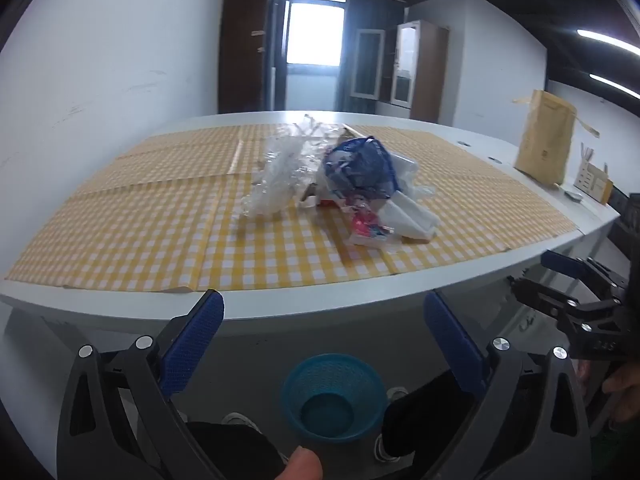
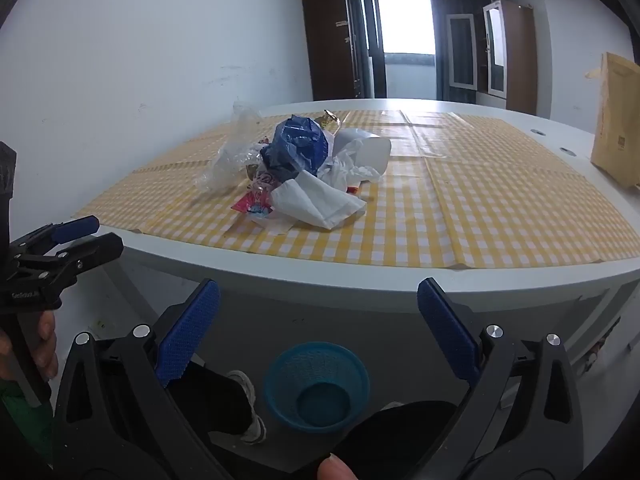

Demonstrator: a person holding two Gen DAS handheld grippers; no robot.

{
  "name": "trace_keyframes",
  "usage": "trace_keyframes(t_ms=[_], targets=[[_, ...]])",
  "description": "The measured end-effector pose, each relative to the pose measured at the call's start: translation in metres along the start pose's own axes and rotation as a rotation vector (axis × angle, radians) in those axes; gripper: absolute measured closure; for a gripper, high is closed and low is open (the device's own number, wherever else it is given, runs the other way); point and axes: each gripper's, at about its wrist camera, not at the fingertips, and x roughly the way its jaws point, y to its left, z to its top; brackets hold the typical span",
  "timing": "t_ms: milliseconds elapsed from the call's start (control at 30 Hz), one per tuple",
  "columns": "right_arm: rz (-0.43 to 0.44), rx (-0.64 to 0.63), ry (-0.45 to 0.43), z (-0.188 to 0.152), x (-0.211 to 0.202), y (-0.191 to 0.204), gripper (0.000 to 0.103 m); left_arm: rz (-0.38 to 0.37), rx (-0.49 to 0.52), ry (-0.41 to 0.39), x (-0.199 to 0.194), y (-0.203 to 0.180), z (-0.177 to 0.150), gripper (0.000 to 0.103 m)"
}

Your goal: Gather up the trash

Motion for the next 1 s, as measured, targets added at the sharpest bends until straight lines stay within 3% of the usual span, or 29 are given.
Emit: trace_keyframes(t_ms=[133,467,1000], targets=[[-0.001,0.005,-0.002,0.002,0.001,0.002,0.009,-0.070,-0.038,0.013,0.004,0.012,-0.001,0.006],[0.049,0.009,0.002,-0.005,0.002,-0.004,0.009,-0.134,-0.091,0.035,0.002,0.011,-0.003,0.006],[0.035,-0.025,-0.003,-0.007,-0.002,0.001,0.009,-0.041,-0.017,0.028,0.003,0.002,-0.005,0.006]])
